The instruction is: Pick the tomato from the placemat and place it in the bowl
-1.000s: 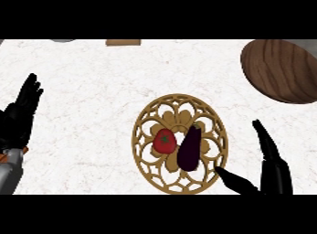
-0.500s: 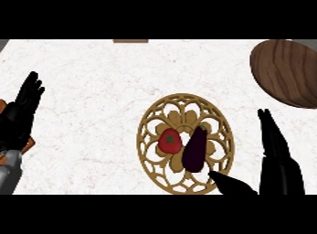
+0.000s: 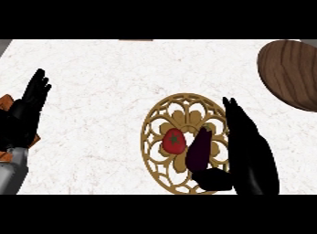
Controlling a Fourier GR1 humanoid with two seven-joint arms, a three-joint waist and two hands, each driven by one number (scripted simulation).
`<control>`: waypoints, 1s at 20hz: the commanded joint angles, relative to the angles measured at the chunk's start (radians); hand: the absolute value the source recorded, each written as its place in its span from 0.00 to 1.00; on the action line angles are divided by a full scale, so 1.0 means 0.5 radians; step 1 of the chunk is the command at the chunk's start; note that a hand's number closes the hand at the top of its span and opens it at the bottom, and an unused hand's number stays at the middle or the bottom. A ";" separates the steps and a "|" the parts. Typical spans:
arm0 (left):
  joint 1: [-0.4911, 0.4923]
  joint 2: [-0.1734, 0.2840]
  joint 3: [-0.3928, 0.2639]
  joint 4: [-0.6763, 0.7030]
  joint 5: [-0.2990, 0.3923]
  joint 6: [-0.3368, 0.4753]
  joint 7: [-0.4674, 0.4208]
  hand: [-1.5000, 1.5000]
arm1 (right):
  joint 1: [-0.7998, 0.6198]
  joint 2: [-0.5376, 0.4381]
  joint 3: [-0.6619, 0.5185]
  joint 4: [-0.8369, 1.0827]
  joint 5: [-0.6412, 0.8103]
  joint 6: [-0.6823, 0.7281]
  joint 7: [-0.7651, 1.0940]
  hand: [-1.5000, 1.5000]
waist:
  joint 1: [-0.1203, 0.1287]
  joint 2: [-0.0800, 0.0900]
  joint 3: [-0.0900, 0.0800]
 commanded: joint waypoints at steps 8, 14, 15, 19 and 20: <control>0.075 -0.031 0.026 0.028 0.003 -0.044 -0.075 0.50 | -0.353 0.302 -0.223 0.475 -0.473 0.649 0.459 0.00 | -0.012 -0.001 0.004; 0.076 0.003 0.056 -0.049 -0.010 -0.034 -0.006 0.50 | -0.466 0.322 -0.161 0.765 -0.579 0.575 0.532 0.00 | -0.001 -0.007 0.008; 0.025 0.032 0.072 -0.037 -0.012 -0.042 0.033 0.50 | -0.527 0.322 -0.163 0.759 -0.588 0.614 0.602 0.00 | -0.012 -0.009 0.007; -0.015 -0.049 0.059 0.055 -0.061 -0.011 -0.025 0.50 | -0.627 0.321 -0.148 0.850 -0.382 0.624 0.472 0.00 | -0.046 -0.006 0.008; 0.046 0.037 0.107 -0.065 -0.008 -0.062 0.060 0.50 | -0.588 0.250 -0.159 0.829 -0.349 0.633 0.403 0.00 | -0.032 -0.013 0.010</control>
